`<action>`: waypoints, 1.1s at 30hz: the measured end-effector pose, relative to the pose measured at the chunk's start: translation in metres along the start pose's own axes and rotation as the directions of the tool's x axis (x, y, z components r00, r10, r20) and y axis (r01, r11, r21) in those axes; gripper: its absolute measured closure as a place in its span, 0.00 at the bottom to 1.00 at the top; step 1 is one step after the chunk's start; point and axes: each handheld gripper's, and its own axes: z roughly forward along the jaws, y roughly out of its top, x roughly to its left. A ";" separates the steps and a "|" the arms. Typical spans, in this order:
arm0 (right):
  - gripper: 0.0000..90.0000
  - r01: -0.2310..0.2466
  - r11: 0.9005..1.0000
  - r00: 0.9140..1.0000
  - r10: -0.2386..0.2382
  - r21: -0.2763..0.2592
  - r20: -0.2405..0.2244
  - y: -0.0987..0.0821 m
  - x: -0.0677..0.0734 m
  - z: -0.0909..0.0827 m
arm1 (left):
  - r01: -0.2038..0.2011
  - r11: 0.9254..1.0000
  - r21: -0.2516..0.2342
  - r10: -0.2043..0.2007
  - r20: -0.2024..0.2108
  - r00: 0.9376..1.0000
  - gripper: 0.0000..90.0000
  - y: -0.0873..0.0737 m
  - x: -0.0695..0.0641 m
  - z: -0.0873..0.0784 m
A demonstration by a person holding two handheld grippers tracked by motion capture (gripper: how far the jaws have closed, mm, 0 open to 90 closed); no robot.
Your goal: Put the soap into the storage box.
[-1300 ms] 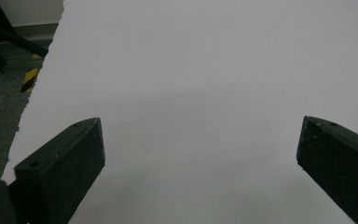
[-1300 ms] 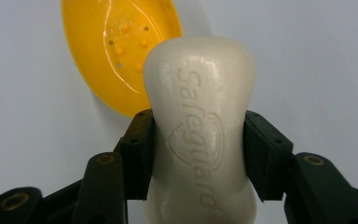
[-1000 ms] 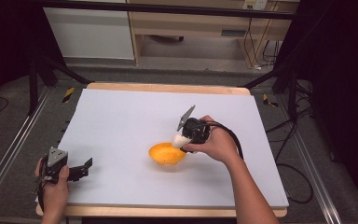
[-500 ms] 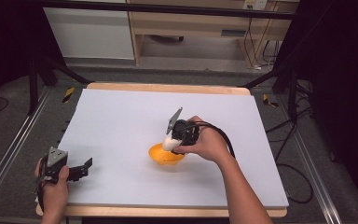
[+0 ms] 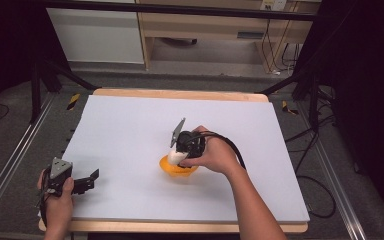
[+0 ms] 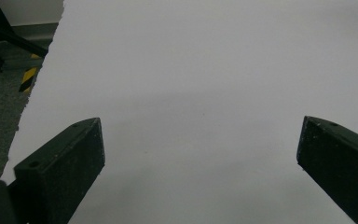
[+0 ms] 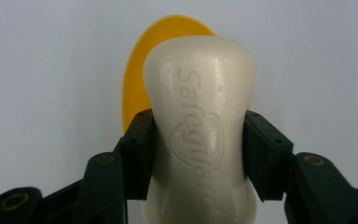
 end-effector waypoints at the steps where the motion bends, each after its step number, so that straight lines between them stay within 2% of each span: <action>1: 0.55 -0.005 1.000 1.000 0.005 0.007 0.000 0.001 0.001 0.001 | 0.000 1.000 0.000 0.000 0.000 1.000 0.00 0.000 0.000 0.000; 12: 0.55 0.015 0.999 1.000 -0.014 0.042 -0.009 0.003 0.000 0.010 | 0.001 1.000 0.000 -0.001 0.001 1.000 0.00 0.000 0.000 0.000; 16: 0.55 0.026 0.999 1.000 -0.026 0.037 -0.010 0.004 -0.001 0.011 | 0.004 1.000 -0.003 -0.004 0.001 1.000 0.00 0.000 0.000 0.000; 22: 0.55 0.024 0.998 0.999 -0.023 0.050 -0.023 0.005 -0.001 0.014 | 0.005 1.000 -0.003 -0.005 0.001 1.000 0.00 0.000 0.000 0.000; 24: 0.53 0.020 0.999 1.000 -0.019 0.045 -0.021 0.004 -0.002 0.014 | 0.005 1.000 -0.004 -0.005 0.001 1.000 0.00 0.000 0.000 0.000; 25: 0.48 0.024 0.999 0.999 -0.023 0.042 -0.023 0.004 -0.002 0.014 | 0.005 1.000 -0.004 -0.005 0.001 1.000 0.00 0.000 0.000 0.000; 27: 0.40 -0.004 1.000 1.000 0.005 0.016 -0.031 0.004 -0.002 0.010 | 0.005 1.000 -0.004 -0.005 0.002 1.000 0.00 0.000 0.000 0.000; 28: 0.40 -0.020 1.000 0.999 0.021 0.007 -0.024 0.004 -0.002 0.007 | 0.005 1.000 -0.004 -0.005 0.002 1.000 0.00 0.000 0.000 0.000; 33: 0.39 -0.041 0.999 0.999 0.041 -0.008 -0.013 -0.001 -0.004 -0.002 | 0.005 1.000 -0.003 -0.005 0.001 1.000 0.00 0.000 0.000 0.000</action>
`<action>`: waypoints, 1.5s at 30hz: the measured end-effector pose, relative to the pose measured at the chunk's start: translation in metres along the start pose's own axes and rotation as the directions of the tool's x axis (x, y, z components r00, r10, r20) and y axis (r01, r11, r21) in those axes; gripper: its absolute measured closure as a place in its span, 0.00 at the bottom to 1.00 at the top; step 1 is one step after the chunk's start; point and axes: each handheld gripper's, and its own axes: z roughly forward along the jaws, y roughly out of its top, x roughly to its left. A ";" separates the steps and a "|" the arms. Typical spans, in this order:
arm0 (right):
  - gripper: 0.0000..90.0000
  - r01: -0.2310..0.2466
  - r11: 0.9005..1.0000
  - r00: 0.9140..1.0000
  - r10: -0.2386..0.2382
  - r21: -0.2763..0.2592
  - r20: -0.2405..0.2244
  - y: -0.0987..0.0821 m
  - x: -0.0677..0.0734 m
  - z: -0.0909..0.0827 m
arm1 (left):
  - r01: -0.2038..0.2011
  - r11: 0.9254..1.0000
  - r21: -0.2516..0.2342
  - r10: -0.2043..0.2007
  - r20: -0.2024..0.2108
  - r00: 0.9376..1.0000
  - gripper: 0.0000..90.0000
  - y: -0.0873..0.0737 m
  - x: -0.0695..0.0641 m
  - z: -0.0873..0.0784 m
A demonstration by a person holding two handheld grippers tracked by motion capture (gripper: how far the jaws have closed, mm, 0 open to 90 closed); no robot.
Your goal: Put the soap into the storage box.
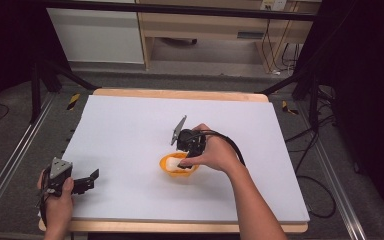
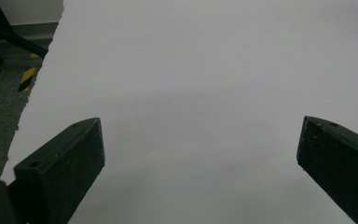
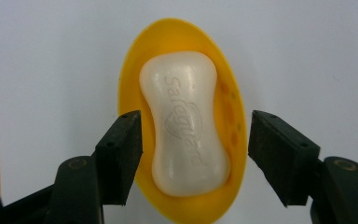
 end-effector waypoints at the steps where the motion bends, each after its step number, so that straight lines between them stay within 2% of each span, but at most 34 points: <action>1: 0.39 -0.003 1.000 1.000 0.003 -0.005 0.003 -0.002 -0.001 -0.002 | -0.004 1.000 0.003 0.004 0.000 1.000 0.00 0.000 0.000 0.000; 6: 0.37 -0.028 0.999 1.000 0.028 -0.024 0.014 -0.011 -0.004 -0.010 | -0.005 1.000 0.003 0.005 -0.001 1.000 0.00 0.000 0.000 0.000; 9: 0.33 -0.062 0.998 0.998 0.063 -0.025 0.022 -0.017 -0.004 -0.013 | -0.005 1.000 0.003 0.005 -0.001 1.000 0.00 0.000 0.000 0.000; 14: 0.22 -0.101 0.994 0.994 0.102 -0.030 0.043 -0.030 -0.005 -0.016 | -0.005 1.000 0.004 0.005 -0.001 1.000 0.00 0.000 0.000 0.000; 18: 0.09 -0.164 0.986 0.984 0.166 -0.029 0.065 -0.042 -0.006 -0.018 | -0.005 1.000 0.003 0.005 -0.001 1.000 0.00 0.000 0.000 0.000; 19: 0.06 -0.166 0.985 0.983 0.168 -0.038 0.072 -0.045 -0.007 -0.018 | -0.005 1.000 0.003 0.005 -0.001 1.000 0.00 0.000 0.000 0.000; 21: 0.03 -0.202 0.979 0.976 0.204 -0.033 0.077 -0.049 -0.006 -0.020 | -0.005 1.000 0.003 0.005 -0.002 1.000 0.00 0.000 0.000 0.000; 23: 0.01 -0.223 0.973 0.970 0.228 -0.056 0.088 -0.056 -0.007 -0.022 | -0.004 1.000 0.003 0.004 -0.001 1.000 0.00 0.000 0.000 0.000; 27: 0.01 -0.258 0.963 0.960 0.264 -0.072 0.092 -0.066 -0.008 -0.026 | -0.005 1.000 0.005 0.005 -0.002 1.000 0.00 0.000 0.000 0.000; 31: 0.01 -0.258 0.962 0.958 0.266 -0.084 0.105 -0.076 -0.007 -0.028 | -0.011 1.000 0.004 0.011 -0.006 1.000 0.00 0.000 -0.001 0.000; 33: 0.01 -0.278 0.956 0.952 0.287 -0.088 0.106 -0.082 -0.007 -0.028 | -0.006 1.000 0.004 0.006 -0.004 1.000 0.00 0.000 0.000 0.000; 36: 0.01 -0.293 0.952 0.948 0.301 -0.086 0.103 -0.092 -0.008 -0.027 | -0.005 1.000 0.004 0.005 -0.001 1.000 0.00 0.000 0.000 0.000; 38: 0.01 -0.313 0.946 0.941 0.321 -0.090 0.105 -0.098 -0.008 -0.028 | -0.005 1.000 0.005 0.005 0.000 1.000 0.00 0.000 0.000 0.000; 40: 0.01 -0.321 0.942 0.938 0.330 -0.094 0.105 -0.104 -0.007 -0.029 | -0.005 1.000 0.004 0.005 0.001 1.000 0.00 0.000 0.000 0.000; 41: 0.01 -0.332 0.938 0.934 0.342 -0.097 0.108 -0.107 -0.007 -0.030 | -0.004 1.000 0.004 0.004 0.000 1.000 0.00 0.000 0.000 0.000; 42: 0.01 -0.332 0.938 0.933 0.342 -0.101 0.111 -0.110 -0.007 -0.030 | -0.005 1.000 0.004 0.005 0.000 1.000 0.00 0.000 0.000 0.000; 45: 0.01 -0.354 0.928 0.923 0.367 -0.115 0.116 -0.121 -0.006 -0.031 | -0.005 1.000 0.005 0.005 -0.001 1.000 0.00 0.000 0.000 0.000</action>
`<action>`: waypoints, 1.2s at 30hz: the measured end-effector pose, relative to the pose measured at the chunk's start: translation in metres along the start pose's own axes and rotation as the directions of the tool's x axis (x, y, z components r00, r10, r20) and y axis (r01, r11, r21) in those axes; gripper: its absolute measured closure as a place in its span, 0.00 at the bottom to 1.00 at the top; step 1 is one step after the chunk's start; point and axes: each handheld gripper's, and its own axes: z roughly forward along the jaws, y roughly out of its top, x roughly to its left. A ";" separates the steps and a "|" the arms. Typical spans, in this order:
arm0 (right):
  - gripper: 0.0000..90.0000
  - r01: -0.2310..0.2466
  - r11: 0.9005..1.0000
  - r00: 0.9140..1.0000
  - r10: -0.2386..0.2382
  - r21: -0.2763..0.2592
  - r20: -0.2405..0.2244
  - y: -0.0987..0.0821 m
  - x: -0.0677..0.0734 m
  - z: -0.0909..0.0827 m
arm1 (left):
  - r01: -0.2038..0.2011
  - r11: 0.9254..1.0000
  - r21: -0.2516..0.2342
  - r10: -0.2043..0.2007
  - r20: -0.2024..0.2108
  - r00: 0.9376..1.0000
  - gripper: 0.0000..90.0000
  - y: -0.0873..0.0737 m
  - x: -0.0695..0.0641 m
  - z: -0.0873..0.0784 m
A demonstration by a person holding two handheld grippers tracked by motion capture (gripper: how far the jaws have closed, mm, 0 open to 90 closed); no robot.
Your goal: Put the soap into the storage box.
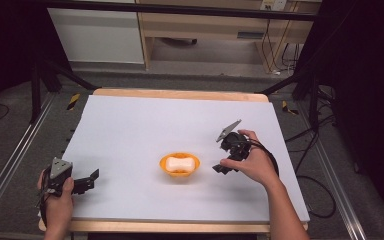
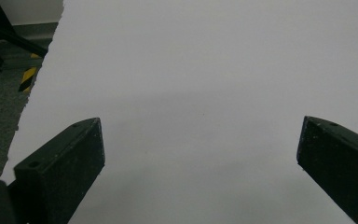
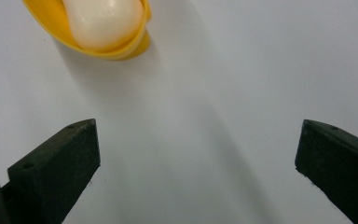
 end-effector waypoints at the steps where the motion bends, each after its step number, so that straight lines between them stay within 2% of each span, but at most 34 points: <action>1: 0.01 -0.009 1.000 1.000 0.009 -0.002 0.004 -0.005 -0.001 0.000 | 0.000 1.000 0.002 0.000 0.000 1.000 0.00 0.000 0.000 0.000; 13: 0.01 -0.095 0.995 0.995 0.096 -0.034 0.029 -0.052 -0.013 -0.006 | -0.008 1.000 0.003 0.008 -0.006 1.000 0.00 0.000 -0.001 0.000; 14: 0.01 -0.095 0.995 0.995 0.096 -0.034 0.029 -0.052 -0.013 -0.006 | -0.008 1.000 0.003 0.008 -0.006 1.000 0.00 0.000 -0.001 0.000; 18: 0.01 -0.129 0.990 0.991 0.132 -0.061 0.039 -0.067 -0.016 -0.011 | -0.007 1.000 0.004 0.007 -0.005 1.000 0.00 0.000 -0.001 0.000; 30: 0.01 -0.167 0.979 0.981 0.177 -0.120 0.079 -0.096 -0.018 -0.020 | -0.007 1.000 0.004 0.007 -0.005 1.000 0.00 0.000 -0.001 0.000; 36: 0.01 -0.180 0.975 0.977 0.192 -0.129 0.090 -0.108 -0.019 -0.022 | -0.008 1.000 0.004 0.008 -0.005 1.000 0.00 0.000 -0.001 0.000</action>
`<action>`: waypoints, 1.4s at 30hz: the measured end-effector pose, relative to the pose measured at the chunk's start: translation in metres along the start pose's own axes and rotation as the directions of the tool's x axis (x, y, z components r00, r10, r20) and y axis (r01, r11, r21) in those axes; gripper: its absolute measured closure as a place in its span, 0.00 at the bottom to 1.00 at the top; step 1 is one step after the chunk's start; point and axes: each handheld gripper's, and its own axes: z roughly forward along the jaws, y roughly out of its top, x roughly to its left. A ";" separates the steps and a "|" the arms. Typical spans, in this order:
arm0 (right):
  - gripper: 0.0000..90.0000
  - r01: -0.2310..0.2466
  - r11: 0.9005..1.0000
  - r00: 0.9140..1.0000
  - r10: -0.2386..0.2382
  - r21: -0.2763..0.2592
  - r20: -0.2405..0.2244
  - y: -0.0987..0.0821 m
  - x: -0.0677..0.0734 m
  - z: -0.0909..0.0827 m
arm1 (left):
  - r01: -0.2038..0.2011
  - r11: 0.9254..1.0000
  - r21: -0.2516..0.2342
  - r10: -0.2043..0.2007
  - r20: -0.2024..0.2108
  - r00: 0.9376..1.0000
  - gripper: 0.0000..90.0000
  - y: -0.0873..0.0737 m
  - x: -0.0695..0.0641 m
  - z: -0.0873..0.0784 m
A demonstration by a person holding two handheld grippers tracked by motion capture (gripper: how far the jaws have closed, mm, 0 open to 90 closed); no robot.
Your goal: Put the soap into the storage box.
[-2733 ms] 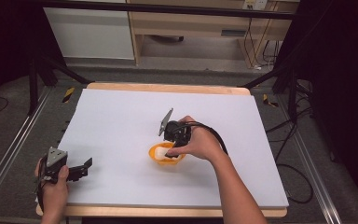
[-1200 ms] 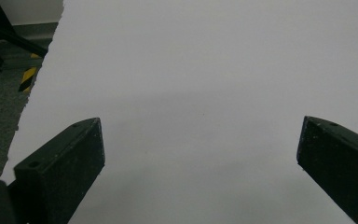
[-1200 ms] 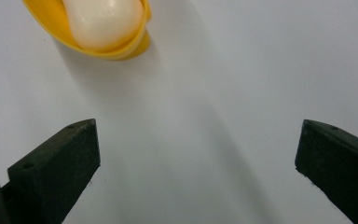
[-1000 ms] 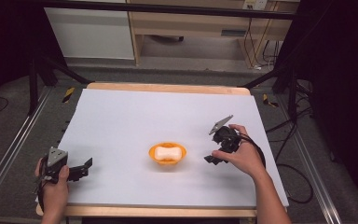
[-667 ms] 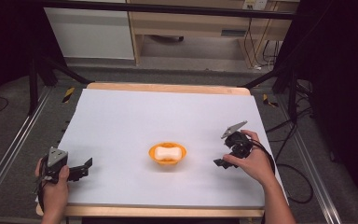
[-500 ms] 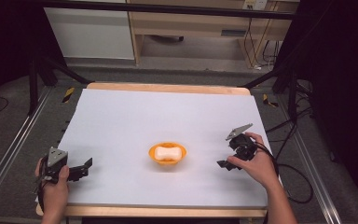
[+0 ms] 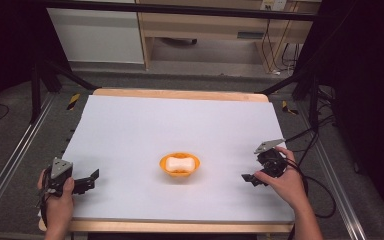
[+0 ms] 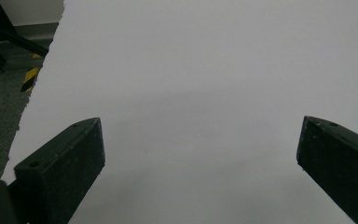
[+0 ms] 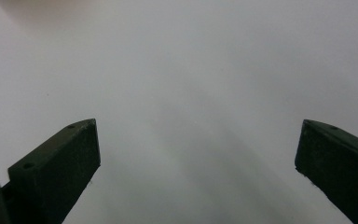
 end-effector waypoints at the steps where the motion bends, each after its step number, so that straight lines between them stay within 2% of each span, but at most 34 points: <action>1: 0.01 -0.008 1.000 1.000 0.008 -0.001 0.001 -0.002 0.000 0.000 | -0.001 1.000 -0.001 0.001 -0.001 1.000 0.00 0.000 0.000 0.000; 2: 0.01 0.000 1.000 1.000 0.000 -0.004 0.005 -0.004 -0.001 0.000 | 0.000 1.000 -0.001 0.000 -0.001 1.000 0.00 0.000 0.000 0.000; 14: 0.01 -0.056 0.997 0.998 0.057 -0.048 0.022 -0.032 -0.008 -0.007 | -0.002 1.000 -0.001 0.002 -0.002 1.000 0.00 0.000 0.000 0.000; 21: 0.01 -0.103 0.990 0.994 0.106 -0.093 0.024 -0.051 -0.013 -0.016 | -0.002 1.000 -0.003 0.002 -0.004 1.000 0.00 0.000 -0.001 0.000; 29: 0.01 -0.124 0.982 0.991 0.131 -0.144 0.037 -0.071 -0.019 -0.024 | -0.002 1.000 -0.003 0.002 -0.006 1.000 0.00 0.000 -0.001 0.000; 32: 0.01 -0.150 0.973 0.987 0.156 -0.173 0.024 -0.079 -0.019 -0.026 | -0.005 1.000 0.000 0.005 -0.005 1.000 0.00 0.000 0.000 0.000; 34: 0.01 -0.166 0.963 0.985 0.172 -0.210 0.011 -0.087 -0.020 -0.028 | -0.004 1.000 -0.001 0.004 -0.006 1.000 0.00 0.000 0.000 0.000; 37: 0.01 -0.179 0.954 0.982 0.188 -0.241 0.015 -0.096 -0.023 -0.031 | -0.005 1.000 -0.001 0.005 -0.006 1.000 0.00 0.000 0.000 0.000; 40: 0.01 -0.225 0.937 0.973 0.233 -0.267 -0.005 -0.106 -0.024 -0.035 | -0.001 1.000 -0.004 0.001 -0.007 1.000 0.00 0.000 -0.001 0.000; 42: 0.01 -0.231 0.934 0.970 0.241 -0.274 0.005 -0.112 -0.025 -0.036 | 0.000 1.000 -0.004 0.000 -0.007 1.000 0.00 0.000 -0.001 0.000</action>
